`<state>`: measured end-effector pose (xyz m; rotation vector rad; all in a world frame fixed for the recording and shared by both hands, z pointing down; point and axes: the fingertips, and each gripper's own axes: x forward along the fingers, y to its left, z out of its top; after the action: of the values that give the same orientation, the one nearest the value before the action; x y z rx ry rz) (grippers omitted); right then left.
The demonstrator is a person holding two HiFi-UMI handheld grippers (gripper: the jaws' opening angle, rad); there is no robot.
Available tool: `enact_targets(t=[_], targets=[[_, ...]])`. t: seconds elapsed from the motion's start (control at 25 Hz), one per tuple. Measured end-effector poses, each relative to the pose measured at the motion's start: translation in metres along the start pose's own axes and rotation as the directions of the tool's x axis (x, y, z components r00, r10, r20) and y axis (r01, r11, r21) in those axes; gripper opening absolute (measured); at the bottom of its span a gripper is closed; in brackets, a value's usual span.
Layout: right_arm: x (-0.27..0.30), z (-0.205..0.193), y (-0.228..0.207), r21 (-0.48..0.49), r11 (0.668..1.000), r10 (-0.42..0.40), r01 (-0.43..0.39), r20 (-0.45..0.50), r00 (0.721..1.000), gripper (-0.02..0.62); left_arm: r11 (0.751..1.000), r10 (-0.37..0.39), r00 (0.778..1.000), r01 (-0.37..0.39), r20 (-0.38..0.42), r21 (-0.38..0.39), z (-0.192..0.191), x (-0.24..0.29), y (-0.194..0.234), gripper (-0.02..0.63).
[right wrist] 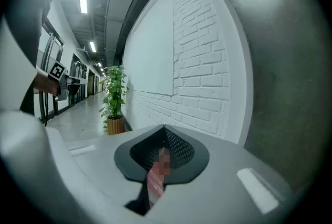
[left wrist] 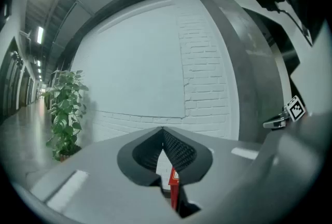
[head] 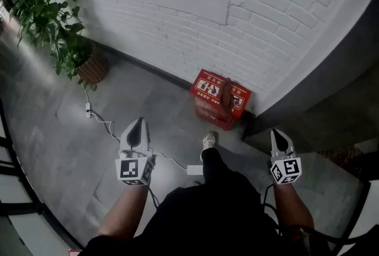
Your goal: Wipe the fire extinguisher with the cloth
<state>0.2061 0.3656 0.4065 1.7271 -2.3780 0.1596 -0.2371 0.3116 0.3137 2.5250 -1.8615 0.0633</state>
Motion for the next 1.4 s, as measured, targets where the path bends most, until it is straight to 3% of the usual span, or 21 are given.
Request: enact_targets(t=[0.12, 0.28, 0.4, 0.56, 0.76, 0.84, 1.0, 1.12, 1.24, 1.4], targets=[[0.048, -0.011, -0.027, 0.015, 1.000, 0.006, -0.006, -0.030, 1.000, 0.002, 0.999, -0.020, 0.999, 0.019, 0.028, 0.048, 0.012, 0.040, -0.007, -0.005], [0.125, -0.060, -0.055, 0.036, 0.999, 0.033, -0.027, -0.175, 0.984, 0.002, 0.992, -0.064, 0.998, 0.062, 0.009, 0.112, 0.022, 0.114, -0.019, -0.005], [0.176, -0.078, -0.048, 0.074, 0.993, 0.109, -0.094, -0.244, 0.964, 0.002, 0.991, -0.064, 0.998, 0.066, -0.017, 0.118, 0.028, 0.153, -0.011, -0.005], [0.228, -0.067, -0.034, 0.075, 0.977, 0.214, -0.202, -0.250, 0.944, 0.002, 0.995, -0.011, 0.998, 0.017, -0.055, 0.101, 0.038, 0.198, 0.012, -0.004], [0.238, -0.052, -0.027, 0.114, 0.979, 0.190, -0.168, -0.223, 0.956, 0.002, 0.977, -0.149, 0.986, 0.159, -0.079, 0.145, 0.052, 0.251, -0.002, -0.004], [0.236, -0.053, -0.040, 0.128, 0.985, 0.141, -0.114, -0.229, 0.963, 0.002, 0.969, -0.198, 0.978, 0.205, -0.068, 0.141, 0.052, 0.278, -0.014, -0.004], [0.230, -0.056, -0.056, 0.141, 0.990, 0.022, 0.017, -0.273, 0.962, 0.002, 0.921, -0.366, 0.928, 0.372, -0.073, 0.118, 0.048, 0.332, -0.044, -0.004], [0.228, -0.054, -0.054, 0.113, 0.990, -0.045, 0.082, -0.300, 0.953, 0.002, 0.851, -0.499, 0.860, 0.510, -0.106, 0.124, 0.037, 0.359, -0.060, -0.005], [0.225, -0.060, -0.048, 0.159, 0.964, -0.143, 0.213, -0.368, 0.919, 0.002, 0.793, -0.592, 0.798, 0.601, -0.110, 0.099, 0.034, 0.383, -0.068, -0.005], [0.241, -0.071, -0.017, 0.196, 0.952, -0.128, 0.234, -0.439, 0.889, 0.002, 0.719, -0.684, 0.724, 0.690, -0.090, 0.086, 0.039, 0.390, -0.074, -0.004]])
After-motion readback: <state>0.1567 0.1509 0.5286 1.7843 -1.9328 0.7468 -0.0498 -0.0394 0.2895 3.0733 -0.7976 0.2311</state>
